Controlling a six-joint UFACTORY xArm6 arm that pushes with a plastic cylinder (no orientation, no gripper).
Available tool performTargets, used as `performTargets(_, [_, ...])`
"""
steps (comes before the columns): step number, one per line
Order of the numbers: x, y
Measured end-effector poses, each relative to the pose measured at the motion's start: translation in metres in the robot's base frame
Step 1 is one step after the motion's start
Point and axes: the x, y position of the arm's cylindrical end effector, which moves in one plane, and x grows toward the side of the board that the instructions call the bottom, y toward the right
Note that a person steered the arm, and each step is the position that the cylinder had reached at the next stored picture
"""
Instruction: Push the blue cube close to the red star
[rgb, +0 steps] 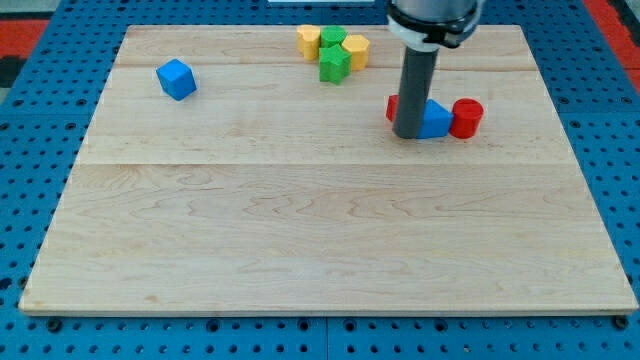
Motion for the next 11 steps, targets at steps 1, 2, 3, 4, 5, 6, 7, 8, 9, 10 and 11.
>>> performTargets(1, [0.0,0.008])
performTargets(2, [0.0,-0.066])
performTargets(3, [-0.011,-0.172])
performTargets(4, [-0.033,-0.306])
performTargets(5, [-0.076,-0.352])
performTargets(6, [-0.098,-0.343])
performTargets(7, [-0.098,-0.297])
performTargets(8, [-0.068,-0.254])
performTargets(9, [-0.036,-0.188])
performTargets(10, [-0.027,-0.114])
performTargets(11, [-0.025,-0.034])
